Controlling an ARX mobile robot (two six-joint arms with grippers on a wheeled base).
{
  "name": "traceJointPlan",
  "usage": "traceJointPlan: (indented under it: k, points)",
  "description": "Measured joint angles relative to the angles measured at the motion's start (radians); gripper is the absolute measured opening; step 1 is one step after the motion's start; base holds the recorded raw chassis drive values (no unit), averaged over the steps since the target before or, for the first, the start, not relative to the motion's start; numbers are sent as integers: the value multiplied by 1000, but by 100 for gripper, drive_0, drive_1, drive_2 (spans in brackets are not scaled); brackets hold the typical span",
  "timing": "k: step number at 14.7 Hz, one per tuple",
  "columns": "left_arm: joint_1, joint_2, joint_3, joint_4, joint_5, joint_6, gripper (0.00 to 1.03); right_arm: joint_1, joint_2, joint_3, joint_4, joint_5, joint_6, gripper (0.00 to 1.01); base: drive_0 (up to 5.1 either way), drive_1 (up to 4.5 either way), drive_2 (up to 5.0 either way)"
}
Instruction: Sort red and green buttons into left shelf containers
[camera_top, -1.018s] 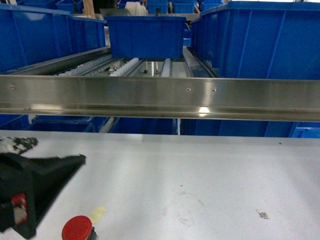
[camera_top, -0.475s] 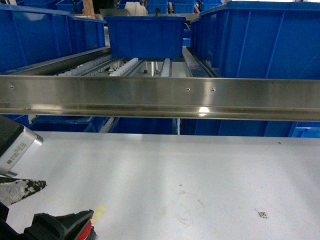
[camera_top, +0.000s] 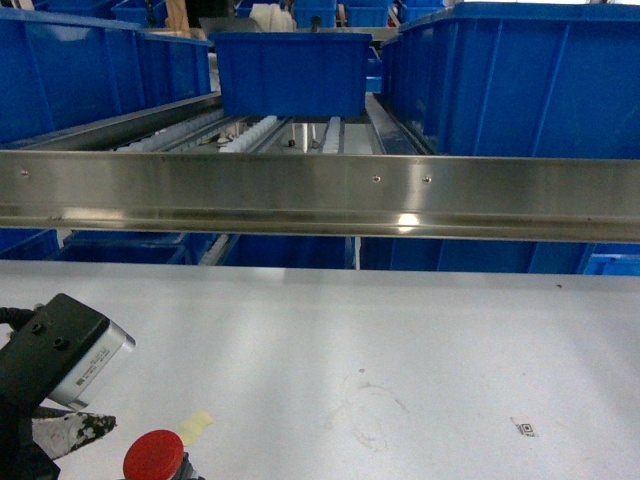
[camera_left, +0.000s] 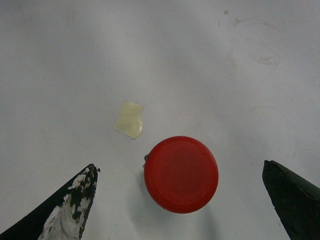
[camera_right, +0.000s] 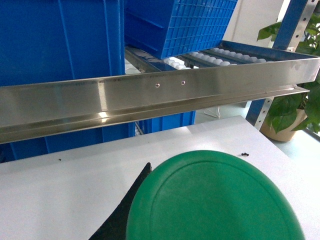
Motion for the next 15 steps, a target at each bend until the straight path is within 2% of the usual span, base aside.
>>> traceJointPlan:
  k: [15]
  points:
    - [-15, 209, 109, 7, -38, -18, 98, 0, 0, 0, 0, 0, 0, 26, 0, 0, 0]
